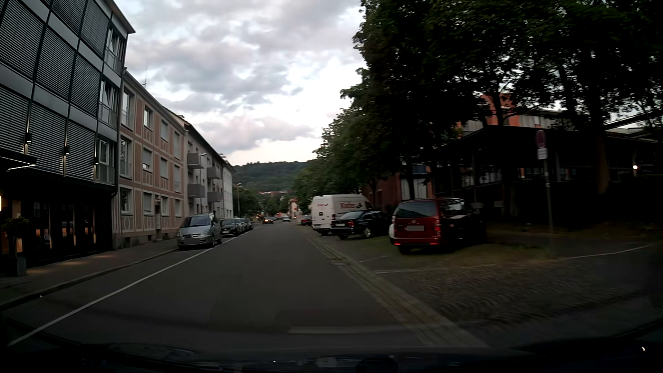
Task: Follow the waypoints while adhering to traffic rules and regulations
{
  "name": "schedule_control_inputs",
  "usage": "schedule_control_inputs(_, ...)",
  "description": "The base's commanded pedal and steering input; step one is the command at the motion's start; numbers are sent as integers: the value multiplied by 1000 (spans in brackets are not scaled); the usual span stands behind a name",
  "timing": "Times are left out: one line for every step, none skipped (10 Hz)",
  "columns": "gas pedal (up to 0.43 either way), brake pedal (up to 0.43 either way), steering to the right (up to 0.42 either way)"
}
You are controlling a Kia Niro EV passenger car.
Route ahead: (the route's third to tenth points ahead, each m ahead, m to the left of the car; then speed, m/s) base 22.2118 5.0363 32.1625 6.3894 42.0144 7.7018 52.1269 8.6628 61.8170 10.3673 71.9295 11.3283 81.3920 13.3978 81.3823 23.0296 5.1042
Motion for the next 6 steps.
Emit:
schedule_control_inputs(157, 0, -131)
schedule_control_inputs(157, 0, -123)
schedule_control_inputs(157, 0, -122)
schedule_control_inputs(157, 0, -121)
schedule_control_inputs(157, 0, -116)
schedule_control_inputs(157, 0, -100)
